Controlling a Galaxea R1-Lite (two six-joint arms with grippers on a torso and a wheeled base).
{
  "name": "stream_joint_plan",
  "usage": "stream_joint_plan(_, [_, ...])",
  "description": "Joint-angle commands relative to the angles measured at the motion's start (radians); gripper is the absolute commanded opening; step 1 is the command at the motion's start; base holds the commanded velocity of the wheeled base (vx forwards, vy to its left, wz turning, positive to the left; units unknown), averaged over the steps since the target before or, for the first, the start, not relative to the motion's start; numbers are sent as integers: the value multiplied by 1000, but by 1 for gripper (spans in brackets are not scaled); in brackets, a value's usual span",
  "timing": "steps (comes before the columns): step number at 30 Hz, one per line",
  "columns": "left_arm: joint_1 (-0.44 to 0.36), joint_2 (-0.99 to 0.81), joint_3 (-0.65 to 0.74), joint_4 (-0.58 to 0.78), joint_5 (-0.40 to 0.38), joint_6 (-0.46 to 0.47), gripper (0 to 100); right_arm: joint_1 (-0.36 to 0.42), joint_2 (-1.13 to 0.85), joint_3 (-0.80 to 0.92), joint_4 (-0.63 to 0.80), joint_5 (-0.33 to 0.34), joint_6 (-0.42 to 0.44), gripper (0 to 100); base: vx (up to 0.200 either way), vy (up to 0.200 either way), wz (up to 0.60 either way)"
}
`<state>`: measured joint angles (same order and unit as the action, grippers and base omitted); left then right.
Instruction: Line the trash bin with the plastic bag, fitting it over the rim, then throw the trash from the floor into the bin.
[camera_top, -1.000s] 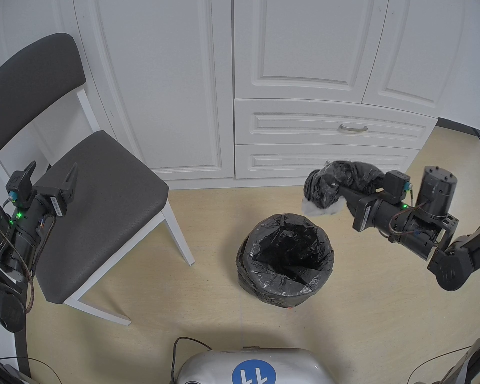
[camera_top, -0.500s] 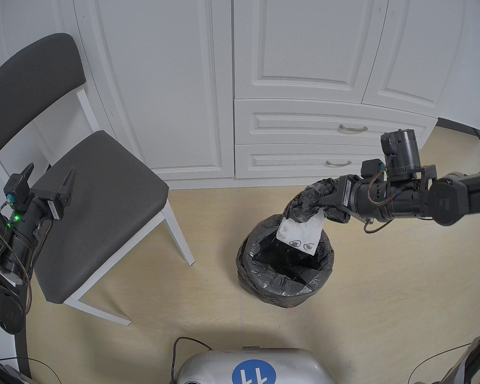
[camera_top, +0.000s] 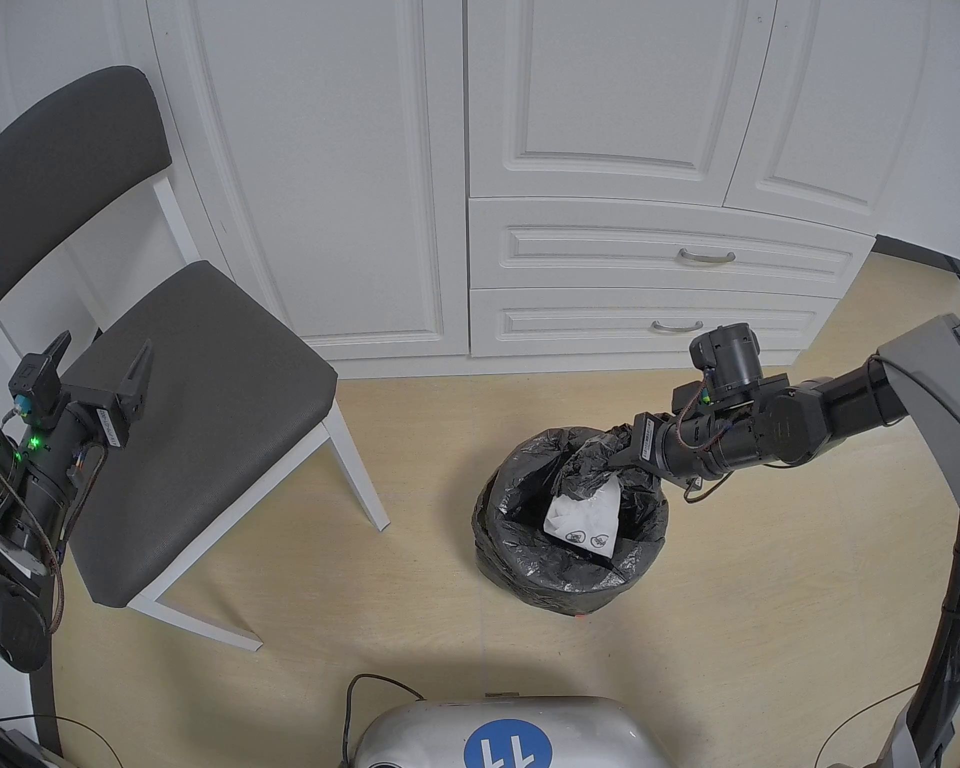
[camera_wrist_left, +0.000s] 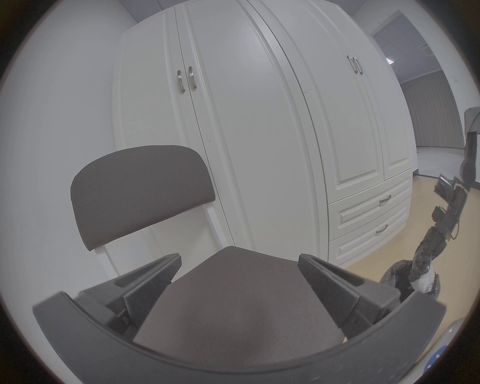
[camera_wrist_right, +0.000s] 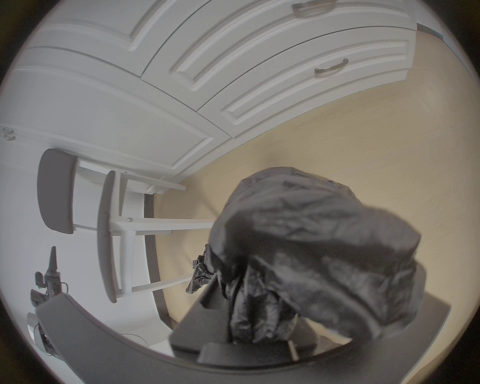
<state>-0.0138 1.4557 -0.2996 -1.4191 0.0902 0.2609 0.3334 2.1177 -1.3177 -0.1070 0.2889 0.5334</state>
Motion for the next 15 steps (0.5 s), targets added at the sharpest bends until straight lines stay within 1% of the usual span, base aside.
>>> stream_joint_plan(1, [-2, 5, 0, 0, 0, 0, 100, -27, 59, 21, -30, 6, -9, 0, 0, 0, 0])
stream_joint_plan(5, [-2, 2, 2, 0, 0, 0, 100, -40, 71, 75, -145, 15, -13, 0, 0, 0, 0])
stream_joint_plan(8, [-2, 2, 2, 0, 0, 0, 100, -50, 64, 100, -174, 19, -16, 0, 0, 0, 0])
stream_joint_plan(11, [-2, 0, 4, -1, 0, 0, 100, -63, 47, 118, -168, 30, -59, 0, 0, 0, 0])
stream_joint_plan(12, [-5, 0, 4, -1, 0, 0, 100, -73, 41, 141, -168, 32, -105, 0, 0, 0, 0])
stream_joint_plan(13, [-6, 0, 5, 0, 0, 0, 100, -76, 39, 149, -168, 32, -130, 0, 0, 0, 0])
stream_joint_plan(14, [-6, 0, 5, 0, 0, 0, 100, -76, 39, 149, -168, 32, -130, 0, 0, 0, 0])
stream_joint_plan(15, [-6, 0, 7, -1, 0, 0, 100, -83, 31, 166, -166, 30, -173, 0, 0, 0, 0])
